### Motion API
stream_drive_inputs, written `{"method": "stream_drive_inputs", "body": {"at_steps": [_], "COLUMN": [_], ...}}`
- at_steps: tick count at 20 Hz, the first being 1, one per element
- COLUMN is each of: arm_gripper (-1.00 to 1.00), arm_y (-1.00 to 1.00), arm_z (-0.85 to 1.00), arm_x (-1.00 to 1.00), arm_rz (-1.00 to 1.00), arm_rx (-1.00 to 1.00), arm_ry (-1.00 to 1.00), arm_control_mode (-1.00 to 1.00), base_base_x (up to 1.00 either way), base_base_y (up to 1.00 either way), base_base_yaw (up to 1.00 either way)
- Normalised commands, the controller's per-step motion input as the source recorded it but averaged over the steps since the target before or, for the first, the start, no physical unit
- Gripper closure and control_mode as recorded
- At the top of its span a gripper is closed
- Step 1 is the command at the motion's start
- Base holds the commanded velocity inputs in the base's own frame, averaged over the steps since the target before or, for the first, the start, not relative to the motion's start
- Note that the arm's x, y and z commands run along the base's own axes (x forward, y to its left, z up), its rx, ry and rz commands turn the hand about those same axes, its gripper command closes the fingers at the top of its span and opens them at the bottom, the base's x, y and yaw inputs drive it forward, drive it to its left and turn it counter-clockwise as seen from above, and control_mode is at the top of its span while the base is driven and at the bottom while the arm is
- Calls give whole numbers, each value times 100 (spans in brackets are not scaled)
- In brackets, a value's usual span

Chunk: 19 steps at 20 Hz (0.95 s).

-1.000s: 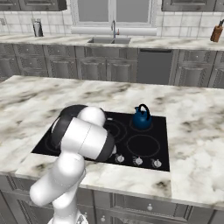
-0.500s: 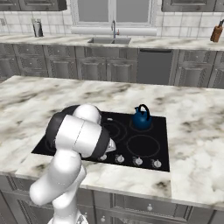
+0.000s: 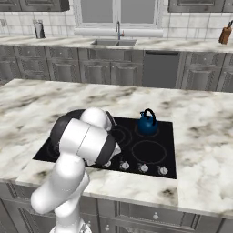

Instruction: Pick the pan from the cabinet and place it on the stove. Then turn on the stove burner for the pan.

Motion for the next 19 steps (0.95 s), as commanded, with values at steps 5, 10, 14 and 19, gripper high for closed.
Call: {"method": "stream_drive_inputs", "body": {"at_steps": [5, 10, 14, 19], "arm_gripper": [-100, -100, -100, -100], "arm_y": [2, 15, 8, 2], "arm_z": [-46, -9, 23, 45], "arm_x": [-21, -10, -6, -7], "arm_rz": [30, 23, 13, 9], "arm_rx": [-11, -10, -8, -8], "arm_ry": [10, 13, 15, 18], "arm_control_mode": [-100, -100, -100, -100], "base_base_x": [0, 0, 0, 0], "base_base_y": [0, 0, 0, 0], "base_base_yaw": [0, 0, 0, 0]}}
